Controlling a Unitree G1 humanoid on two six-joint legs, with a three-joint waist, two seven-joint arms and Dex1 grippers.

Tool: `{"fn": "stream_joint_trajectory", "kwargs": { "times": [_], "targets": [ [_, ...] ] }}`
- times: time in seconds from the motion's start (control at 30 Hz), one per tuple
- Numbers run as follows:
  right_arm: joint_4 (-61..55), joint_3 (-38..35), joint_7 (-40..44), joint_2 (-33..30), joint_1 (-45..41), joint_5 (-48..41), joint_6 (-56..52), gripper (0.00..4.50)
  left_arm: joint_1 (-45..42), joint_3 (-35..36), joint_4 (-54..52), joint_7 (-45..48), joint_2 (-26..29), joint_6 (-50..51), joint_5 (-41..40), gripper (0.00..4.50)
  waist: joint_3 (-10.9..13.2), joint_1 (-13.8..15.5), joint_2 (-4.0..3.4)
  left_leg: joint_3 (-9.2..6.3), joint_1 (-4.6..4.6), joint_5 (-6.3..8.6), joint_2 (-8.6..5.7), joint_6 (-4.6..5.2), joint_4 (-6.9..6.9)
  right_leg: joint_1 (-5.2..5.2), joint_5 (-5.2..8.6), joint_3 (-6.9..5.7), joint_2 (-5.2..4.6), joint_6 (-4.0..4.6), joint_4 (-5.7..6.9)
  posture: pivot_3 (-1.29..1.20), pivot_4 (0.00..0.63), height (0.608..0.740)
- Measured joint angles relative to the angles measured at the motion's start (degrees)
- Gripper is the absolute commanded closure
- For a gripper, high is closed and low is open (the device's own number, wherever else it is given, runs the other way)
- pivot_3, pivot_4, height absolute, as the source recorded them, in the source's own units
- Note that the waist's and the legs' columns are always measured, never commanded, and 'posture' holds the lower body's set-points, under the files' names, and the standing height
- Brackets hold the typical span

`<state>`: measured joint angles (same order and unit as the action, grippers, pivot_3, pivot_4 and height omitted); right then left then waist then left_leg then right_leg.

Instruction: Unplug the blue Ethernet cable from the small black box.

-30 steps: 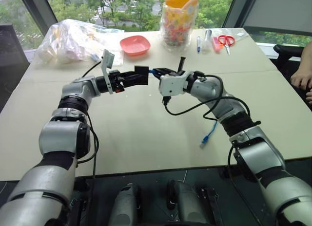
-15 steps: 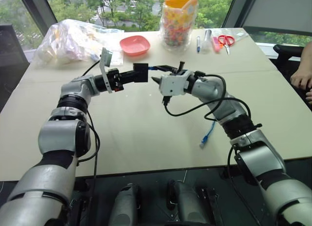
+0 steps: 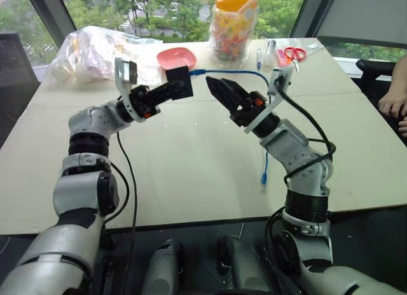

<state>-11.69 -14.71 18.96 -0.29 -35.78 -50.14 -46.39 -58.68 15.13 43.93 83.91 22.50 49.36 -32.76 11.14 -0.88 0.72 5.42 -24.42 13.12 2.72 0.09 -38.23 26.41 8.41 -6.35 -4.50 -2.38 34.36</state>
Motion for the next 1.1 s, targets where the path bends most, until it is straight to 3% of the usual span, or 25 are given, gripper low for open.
{"fn": "stream_joint_trajectory", "kwargs": {
  "times": [0.2,0.5,0.6,0.83,1.1],
  "targets": [
    [-2.0,1.0,-2.8,0.5,0.9,-4.6,-1.2,0.27,1.6,-0.2,-6.2,-4.0,-0.9,3.8,-3.4,4.01,0.0,0.1,0.00,0.00,-0.05,0.01,-0.02,0.01,0.02,0.03,0.02,0.00,0.00,-0.04,-0.06,0.00,0.150,0.740],
    [-1.3,1.9,-3.5,0.3,0.9,-5.9,-0.6,0.27,2.2,-0.7,-7.0,-5.6,-2.0,4.1,-5.4,4.01,0.0,0.0,0.00,-0.01,-0.06,0.01,-0.02,0.01,0.03,0.03,0.03,0.00,0.02,-0.05,-0.09,0.00,0.150,0.740],
    [-0.5,2.5,-3.4,0.2,0.9,-5.8,-0.4,1.00,2.2,-0.9,-7.1,-5.6,-2.1,4.1,-5.6,4.01,0.0,0.0,0.00,0.00,-0.06,0.01,-0.02,0.01,0.03,0.03,0.04,-0.01,0.02,-0.04,-0.10,0.00,0.150,0.740],
    [0.6,4.1,-3.0,0.1,0.4,-5.7,1.1,4.48,3.1,-0.9,-8.2,-6.3,-1.8,4.2,-6.6,4.01,0.0,0.0,0.00,-0.01,-0.07,0.01,-0.02,0.01,0.05,0.04,0.04,-0.01,0.02,-0.04,-0.13,0.00,0.150,0.740],
    [0.9,4.8,-2.7,0.1,0.4,-5.8,1.4,4.48,4.0,-0.9,-9.4,-6.5,-1.5,4.2,-6.7,4.01,0.0,0.1,0.00,-0.02,-0.09,0.01,-0.02,0.01,0.06,0.04,0.10,-0.02,0.02,0.05,-0.16,0.00,0.150,0.740]
  ]
}}
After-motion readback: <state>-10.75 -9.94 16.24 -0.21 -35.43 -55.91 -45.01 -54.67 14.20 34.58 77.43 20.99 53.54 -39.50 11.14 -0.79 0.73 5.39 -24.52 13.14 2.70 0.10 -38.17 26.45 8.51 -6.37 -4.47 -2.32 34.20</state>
